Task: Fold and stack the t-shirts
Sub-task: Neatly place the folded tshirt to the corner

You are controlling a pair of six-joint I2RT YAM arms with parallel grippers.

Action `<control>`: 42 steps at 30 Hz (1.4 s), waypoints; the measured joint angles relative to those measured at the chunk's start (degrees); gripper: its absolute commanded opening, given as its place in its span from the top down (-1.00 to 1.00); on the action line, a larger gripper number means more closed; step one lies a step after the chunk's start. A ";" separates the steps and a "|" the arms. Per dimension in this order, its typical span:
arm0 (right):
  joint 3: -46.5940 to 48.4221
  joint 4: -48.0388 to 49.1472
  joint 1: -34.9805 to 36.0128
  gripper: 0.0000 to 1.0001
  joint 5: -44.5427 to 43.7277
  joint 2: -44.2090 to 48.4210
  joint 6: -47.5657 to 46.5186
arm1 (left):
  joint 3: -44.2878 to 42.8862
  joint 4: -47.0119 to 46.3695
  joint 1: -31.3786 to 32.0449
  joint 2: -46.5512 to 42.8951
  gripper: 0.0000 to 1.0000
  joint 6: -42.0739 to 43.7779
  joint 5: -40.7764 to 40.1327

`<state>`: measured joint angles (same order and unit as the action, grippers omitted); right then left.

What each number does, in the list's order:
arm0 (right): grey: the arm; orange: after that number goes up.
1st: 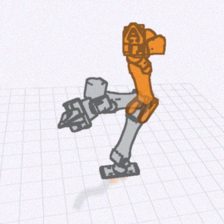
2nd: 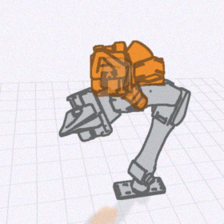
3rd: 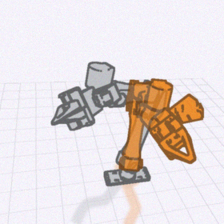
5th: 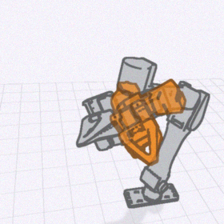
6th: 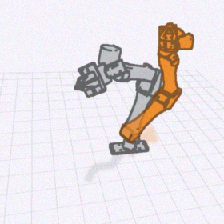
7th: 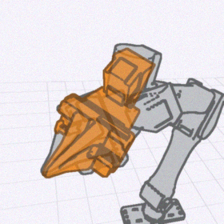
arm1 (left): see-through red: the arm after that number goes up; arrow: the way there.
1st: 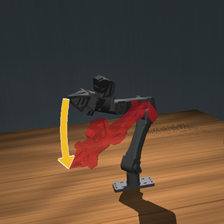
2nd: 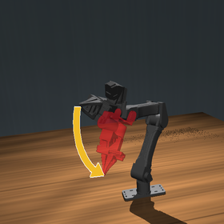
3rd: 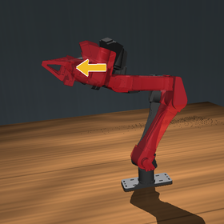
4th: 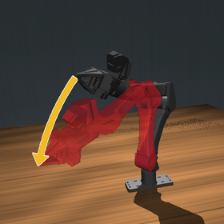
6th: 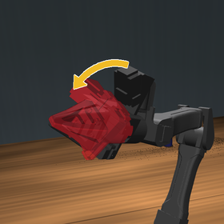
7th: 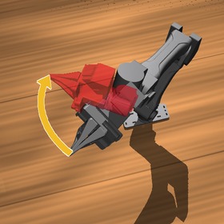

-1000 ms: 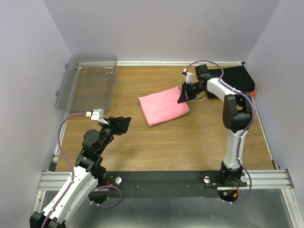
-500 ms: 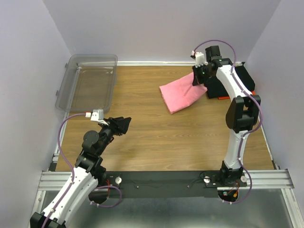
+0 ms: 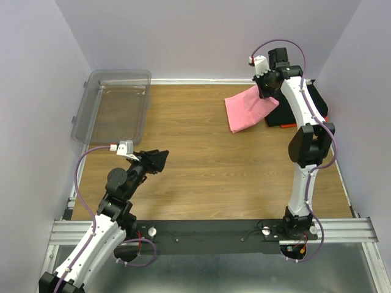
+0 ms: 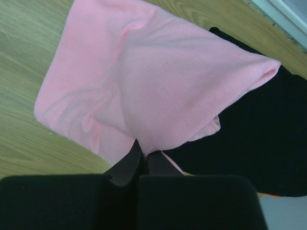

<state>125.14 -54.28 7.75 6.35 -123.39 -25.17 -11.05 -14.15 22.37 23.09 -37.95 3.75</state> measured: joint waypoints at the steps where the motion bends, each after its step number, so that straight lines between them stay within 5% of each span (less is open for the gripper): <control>1: 0.48 -0.31 0.00 0.99 -0.66 -0.15 -0.44 | 0.13 -0.13 0.00 0.04 -0.27 0.00 0.02; 15: 10.69 -1.55 -0.22 0.99 -8.96 -1.66 -4.44 | 1.46 -1.29 0.00 1.16 -0.27 0.22 0.46; 42: 13.03 -1.53 -3.76 0.99 -12.17 -2.62 -7.06 | 2.56 -2.86 0.00 1.62 -0.27 0.26 1.01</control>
<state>138.17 -55.81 3.99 -5.82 -126.02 -32.23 -8.49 -17.02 22.37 24.71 -37.69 4.75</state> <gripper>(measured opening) 0.015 0.636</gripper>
